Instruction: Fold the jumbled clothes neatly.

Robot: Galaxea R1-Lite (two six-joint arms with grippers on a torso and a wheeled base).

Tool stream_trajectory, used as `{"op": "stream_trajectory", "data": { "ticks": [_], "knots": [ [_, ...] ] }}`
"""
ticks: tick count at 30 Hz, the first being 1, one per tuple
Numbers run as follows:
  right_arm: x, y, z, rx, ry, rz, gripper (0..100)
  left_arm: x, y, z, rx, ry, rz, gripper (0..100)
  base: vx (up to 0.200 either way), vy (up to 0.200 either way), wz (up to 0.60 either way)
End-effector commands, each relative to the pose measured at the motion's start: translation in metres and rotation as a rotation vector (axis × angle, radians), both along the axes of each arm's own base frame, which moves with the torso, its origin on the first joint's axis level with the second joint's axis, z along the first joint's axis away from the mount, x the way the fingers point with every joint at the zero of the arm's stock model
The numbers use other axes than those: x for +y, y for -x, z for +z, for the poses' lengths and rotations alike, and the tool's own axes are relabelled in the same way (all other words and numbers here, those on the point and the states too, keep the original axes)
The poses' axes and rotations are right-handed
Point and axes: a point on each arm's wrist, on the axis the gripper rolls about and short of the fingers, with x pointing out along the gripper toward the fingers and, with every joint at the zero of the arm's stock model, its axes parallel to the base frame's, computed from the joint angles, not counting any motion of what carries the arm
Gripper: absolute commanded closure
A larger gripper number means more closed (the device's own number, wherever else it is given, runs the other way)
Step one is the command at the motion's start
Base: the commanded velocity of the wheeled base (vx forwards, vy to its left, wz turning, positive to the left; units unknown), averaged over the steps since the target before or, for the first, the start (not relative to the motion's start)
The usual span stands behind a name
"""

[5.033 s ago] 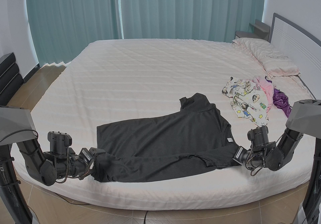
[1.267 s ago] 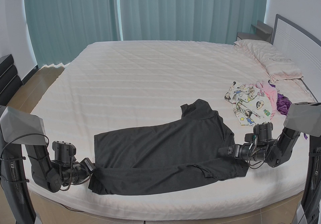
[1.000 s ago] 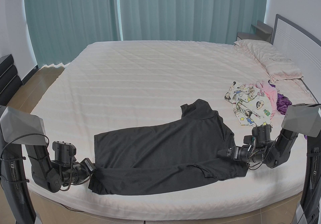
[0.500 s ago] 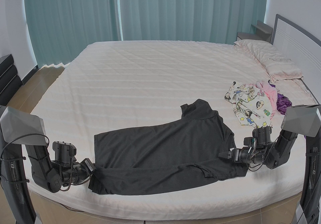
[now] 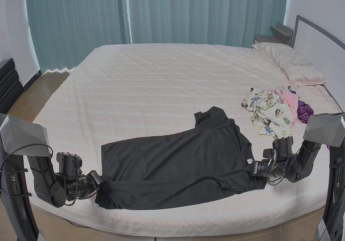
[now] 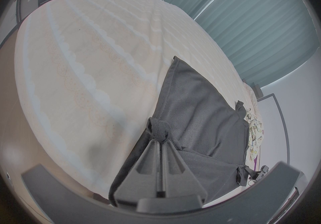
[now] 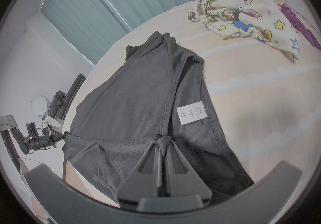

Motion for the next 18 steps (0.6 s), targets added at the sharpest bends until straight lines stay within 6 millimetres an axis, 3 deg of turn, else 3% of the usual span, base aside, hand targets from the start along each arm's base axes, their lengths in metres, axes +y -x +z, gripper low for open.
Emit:
{"op": "stream_trajectory", "data": {
  "ticks": [1, 12, 18],
  "knots": [
    [-0.003, 0.002, 0.011, -0.019, -0.015, -0.007, 100, 0.0, 0.0, 0.0, 0.0, -0.001, 0.002, 100, 0.0, 0.0, 0.0],
    [-0.005, -0.004, 0.031, -0.143, -0.076, -0.052, 100, 0.0, 0.004, 0.0, 0.009, -0.007, 0.003, 100, 0.0, 0.0, 0.0],
    [-0.003, -0.007, 0.03, -0.152, -0.077, -0.051, 100, 0.0, 0.004, 0.0, 0.01, -0.007, 0.003, 100, 0.0, 0.0, 0.0]
  ]
}}
